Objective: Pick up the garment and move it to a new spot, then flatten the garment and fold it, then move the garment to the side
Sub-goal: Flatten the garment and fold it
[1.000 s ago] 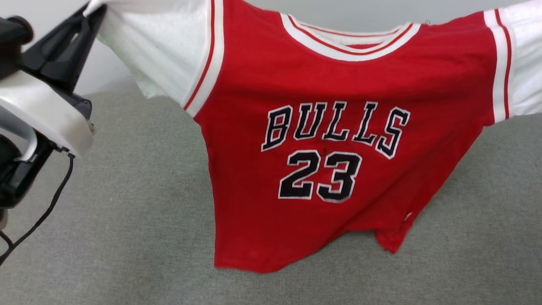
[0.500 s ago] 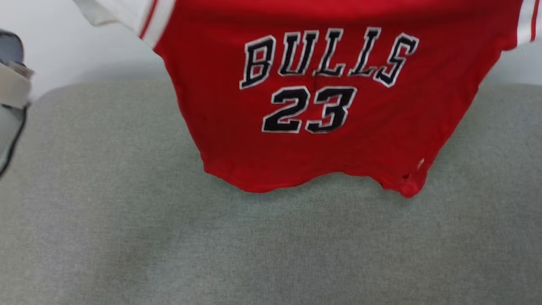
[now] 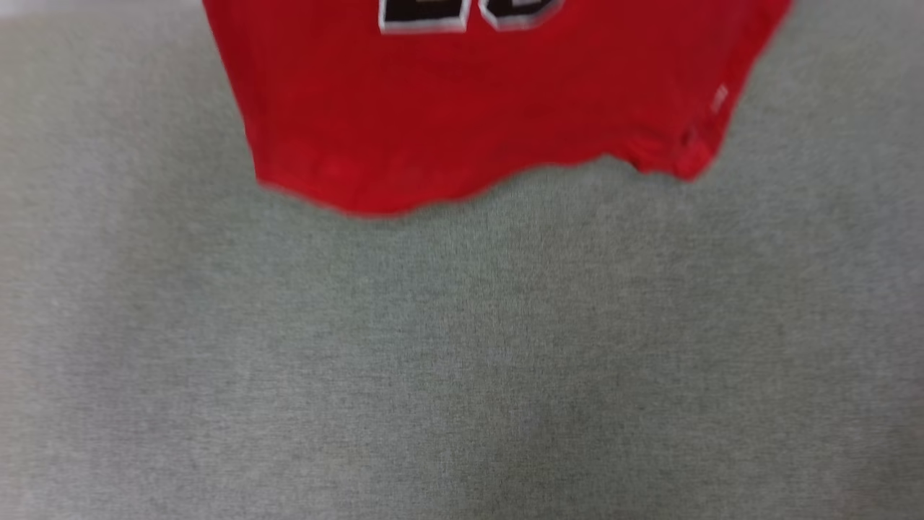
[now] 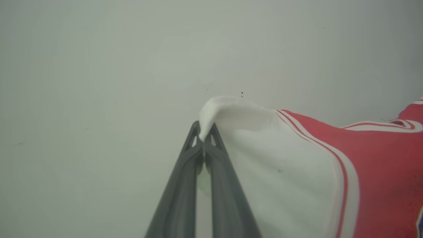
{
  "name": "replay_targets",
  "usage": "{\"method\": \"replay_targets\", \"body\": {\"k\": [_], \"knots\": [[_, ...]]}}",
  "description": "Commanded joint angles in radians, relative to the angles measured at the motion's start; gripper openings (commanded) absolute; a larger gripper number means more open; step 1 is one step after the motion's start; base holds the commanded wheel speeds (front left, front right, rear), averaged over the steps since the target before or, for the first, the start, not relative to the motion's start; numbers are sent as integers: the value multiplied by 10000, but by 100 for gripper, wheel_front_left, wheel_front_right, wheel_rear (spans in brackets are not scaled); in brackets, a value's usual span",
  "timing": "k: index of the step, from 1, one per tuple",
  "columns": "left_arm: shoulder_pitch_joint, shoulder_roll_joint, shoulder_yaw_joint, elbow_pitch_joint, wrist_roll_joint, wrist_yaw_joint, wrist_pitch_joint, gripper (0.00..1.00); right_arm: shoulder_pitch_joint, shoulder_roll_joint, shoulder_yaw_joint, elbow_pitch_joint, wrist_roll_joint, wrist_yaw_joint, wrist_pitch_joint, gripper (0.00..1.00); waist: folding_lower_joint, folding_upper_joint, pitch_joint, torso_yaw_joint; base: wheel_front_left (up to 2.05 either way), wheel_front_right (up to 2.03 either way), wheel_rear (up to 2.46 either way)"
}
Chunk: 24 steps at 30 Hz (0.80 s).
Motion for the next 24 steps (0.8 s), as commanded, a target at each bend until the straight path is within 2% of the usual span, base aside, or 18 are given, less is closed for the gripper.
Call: {"method": "replay_targets", "body": {"k": [1, 8, 13, 18, 24], "knots": [[-495, -252, -92, 444, 149, -89, -166, 0, -429, 22, 61, 392, -68, -13, -155, 0, -1, -1, 769, -4, 0, 0, 0], [-2833, -1160, -409, 2437, 758, -425, -986, 0, -2501, 154, 144, 2117, -667, -12, -994, 0, -1, -1, 1858, 212, 0, 0, 0], [-3771, -1508, -554, 3622, 1033, -608, -1782, 0, -3506, 455, 264, 3201, -1092, -12, -1671, 0, -1, -1, 2453, 295, 0, 0, 0], [-3508, -1779, -902, 4553, 1089, -783, -2442, 0, -3438, 744, 489, 4111, -1291, -12, -2257, 0, -1, -1, 2684, 470, 0, 0, 0], [-2206, -2256, -1482, 5224, 911, -942, -3077, 0, -2281, 938, 658, 4952, -1044, -12, -2835, 0, -1, -1, 2325, 667, 0, 0, 0]]}}
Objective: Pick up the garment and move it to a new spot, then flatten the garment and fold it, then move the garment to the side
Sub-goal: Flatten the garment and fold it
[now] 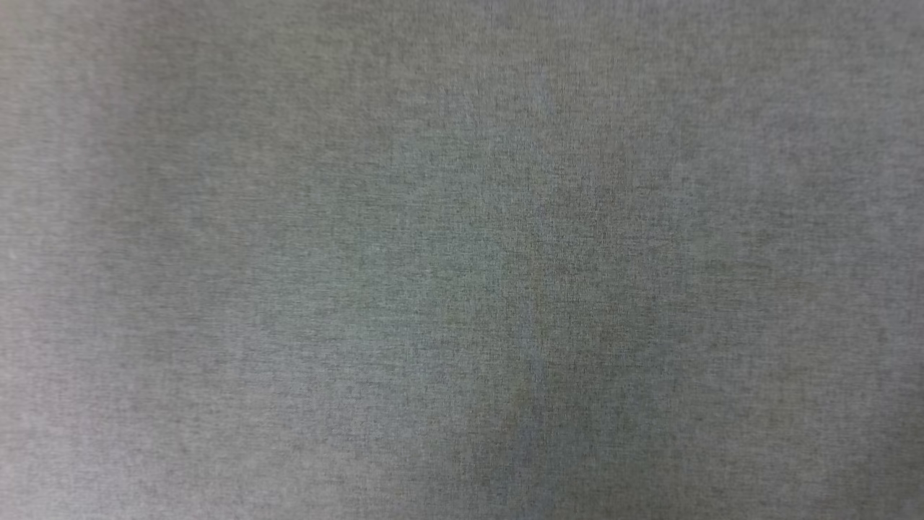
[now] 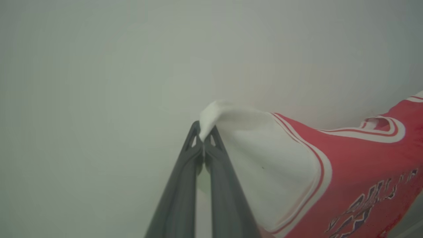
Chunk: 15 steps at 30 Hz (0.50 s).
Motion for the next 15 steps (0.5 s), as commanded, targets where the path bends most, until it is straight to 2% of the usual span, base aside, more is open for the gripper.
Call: {"method": "replay_targets", "body": {"k": [1, 8, 15], "knots": [[608, -170, -135, 78, -170, -48, -168, 0, 532, 67, 6, 165, 168, -10, -173, 0, -2, 0, -301, 85, 0, 0, 0], [3796, -550, -887, -90, -526, -111, -471, 0, 3473, 76, 608, 250, 1028, -10, -445, 0, -2, 0, -1564, 188, 0, 0, 0], [7578, -275, -1879, -878, -630, 238, -219, 0, 6980, -229, 935, -480, 2531, -10, -21, 0, -2, 0, -3073, 106, 0, 0, 0]]}}
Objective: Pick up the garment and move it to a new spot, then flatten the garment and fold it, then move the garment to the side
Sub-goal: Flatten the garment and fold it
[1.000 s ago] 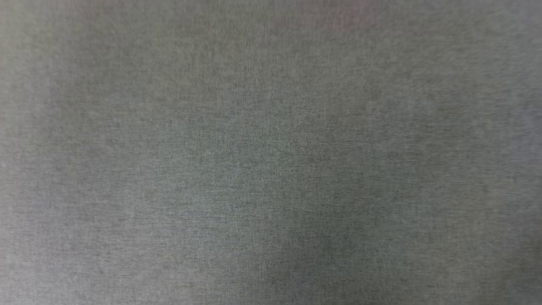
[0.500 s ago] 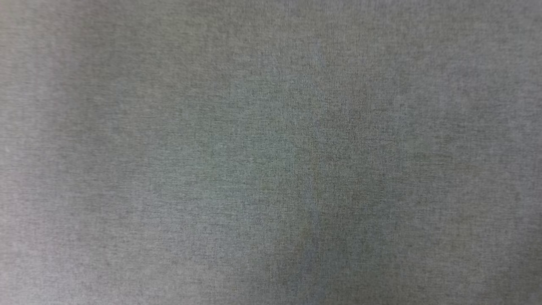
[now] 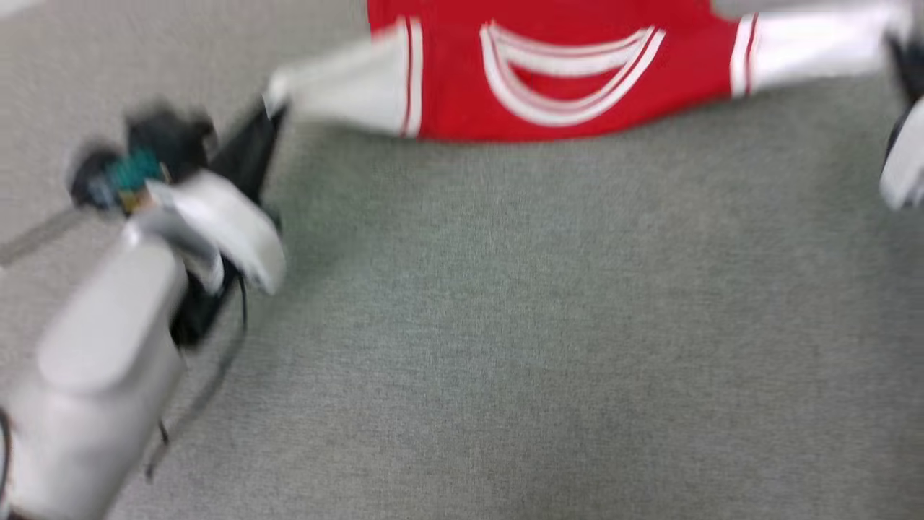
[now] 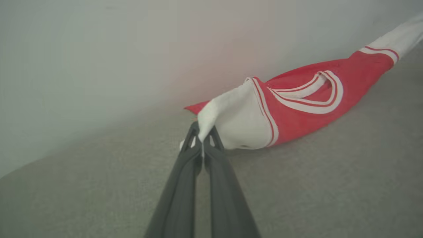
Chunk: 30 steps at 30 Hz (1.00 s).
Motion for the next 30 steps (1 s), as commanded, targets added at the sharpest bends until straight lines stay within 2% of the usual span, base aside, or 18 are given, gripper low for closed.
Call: {"method": "replay_targets", "body": {"k": [1, 4, 6, 9, 10, 13, 23, 27, 30], "knots": [[987, 141, -148, -270, -201, 173, 129, 0, 1022, -191, 80, -309, 349, -9, 65, 0, 0, 0, -996, -61, 0, 0, 0], [2085, 283, -379, -511, -415, 261, 451, 0, 1976, -253, 133, -656, 814, -10, 226, 0, 0, 0, -1411, -96, 0, 0, 0], [3403, 753, -598, -1055, -578, 532, 722, 0, 3241, -538, 283, -1271, 1331, -10, 648, 0, 0, 0, -1910, -223, 0, 0, 0], [4196, 986, -634, -1422, -736, 756, 775, 0, 4079, -772, 396, -1719, 1576, -10, 867, 0, 0, 0, -2248, -217, 0, 0, 0], [4920, 1265, -642, -1794, -893, 950, 813, 0, 4853, -1078, 417, -2213, 1742, -10, 1032, 0, 0, 0, -2502, -211, 0, 0, 0], [5816, 1537, -575, -2407, -1222, 1271, 818, 0, 5976, -1372, 260, -2754, 1902, -10, 1198, 0, 0, 0, -2846, -242, 0, 0, 0], [7933, 2490, -412, -3848, -1950, 2039, 927, 0, 8810, -1541, -925, -3731, 2230, -12, 1650, 0, 0, 0, -3526, -206, 0, 0, 0], [8623, 2900, -379, -4435, -2252, 2222, 1072, 0, 9919, -1527, -1470, -4274, 2404, -12, 2192, 0, 0, 0, -3635, -165, 0, 0, 0], [9036, 3178, -331, -4683, -2393, 2470, 1144, 0, 10753, -1229, -1925, -4545, 2500, -10, 2708, 0, 0, 0, -3733, -173, 0, 0, 0]]}}
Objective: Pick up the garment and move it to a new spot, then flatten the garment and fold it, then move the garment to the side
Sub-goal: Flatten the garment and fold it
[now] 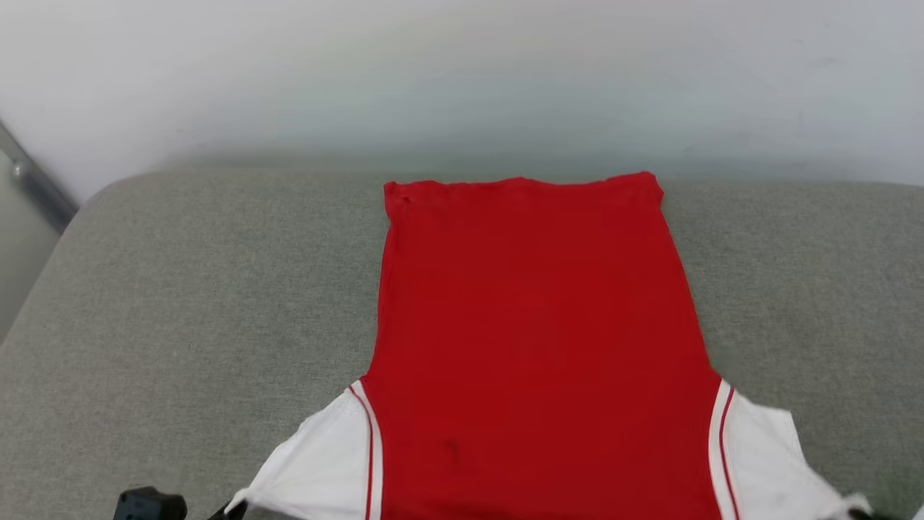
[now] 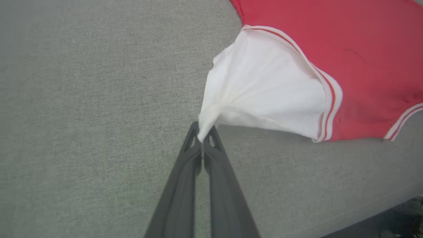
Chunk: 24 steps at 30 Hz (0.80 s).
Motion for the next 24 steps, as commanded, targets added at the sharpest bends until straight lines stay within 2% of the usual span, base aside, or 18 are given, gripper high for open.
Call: {"method": "replay_targets", "body": {"k": [1, 4, 8, 9, 14, 16, 20, 23, 24], "knots": [[220, 177, 9, 4, 1, 131, 29, 0, 434, 154, -31, -139, 13, -12, 219, 0, 3, 0, -33, -21, 0, 0, 0], [410, 167, -148, -69, 60, 198, 93, 0, 877, 297, -255, -417, -93, -12, 550, 0, 3, 0, -38, -43, 0, 0, 0], [444, 3, -273, -204, -15, 40, 114, 0, 1047, 642, -627, -599, -75, -10, 928, 0, 3, 0, 18, -43, 0, 0, 0], [380, -36, -273, -223, -24, 36, 121, 0, 971, 652, -723, -682, -129, -10, 1066, 100, 3, 0, 62, -31, 0, 0, 0], [-32, -140, -233, -516, -99, -86, 330, 0, 453, 523, -1026, -1362, 91, -7, 1674, 100, 3, 0, 346, 223, 0, 0, 0], [-111, -101, -276, -781, -210, -199, 554, 0, 232, 642, -1224, -1576, 430, -7, 2261, 100, 3, 0, 537, 345, 0, 0, 0], [-435, -5, -403, -1526, -274, -347, 1117, 0, -785, 303, -1473, -2268, 238, -7, 3194, 100, 3, 0, 1226, 698, 0, 0, 0], [-717, 15, -453, -2132, -109, -319, 1384, 0, -1940, 419, -1788, -2330, -9, -7, 3950, 100, 3, 0, 1850, 1027, 0, 0, 0], [-1071, 35, -432, -2761, 111, -233, 1564, 0, -3424, 512, -2043, -2165, -291, -7, 4929, 100, 3, 0, 2568, 1400, 0, 0, 0]]}}
